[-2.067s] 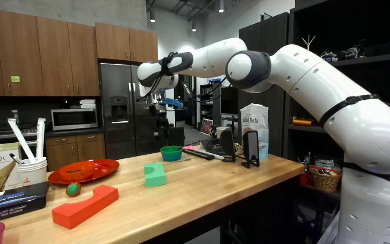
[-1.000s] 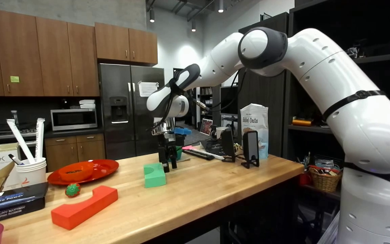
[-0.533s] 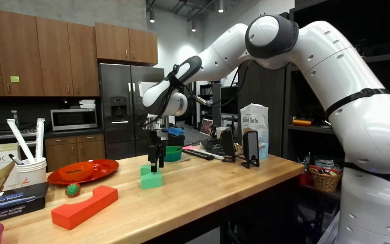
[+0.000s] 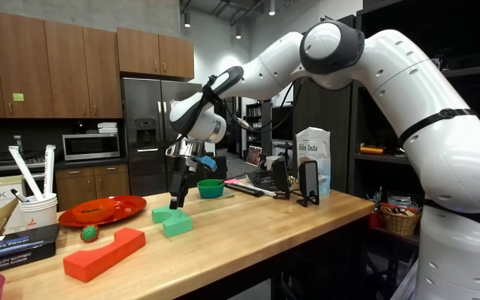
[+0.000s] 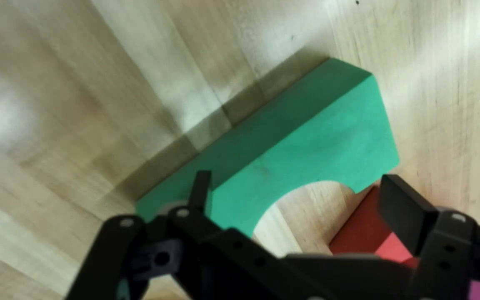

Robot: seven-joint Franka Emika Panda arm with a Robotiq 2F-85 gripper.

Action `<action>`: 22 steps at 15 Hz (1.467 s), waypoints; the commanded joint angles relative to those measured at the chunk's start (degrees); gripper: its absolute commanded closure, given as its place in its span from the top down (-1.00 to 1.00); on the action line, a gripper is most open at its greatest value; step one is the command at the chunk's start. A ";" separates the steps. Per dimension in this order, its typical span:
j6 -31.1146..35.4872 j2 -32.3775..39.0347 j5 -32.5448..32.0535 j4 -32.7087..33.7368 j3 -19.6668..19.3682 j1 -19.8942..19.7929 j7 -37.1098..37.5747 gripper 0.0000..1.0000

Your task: Turn the orange and green blocks to the right

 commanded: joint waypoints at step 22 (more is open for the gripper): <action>-13.88 7.37 4.17 17.18 3.17 1.99 -21.63 1.00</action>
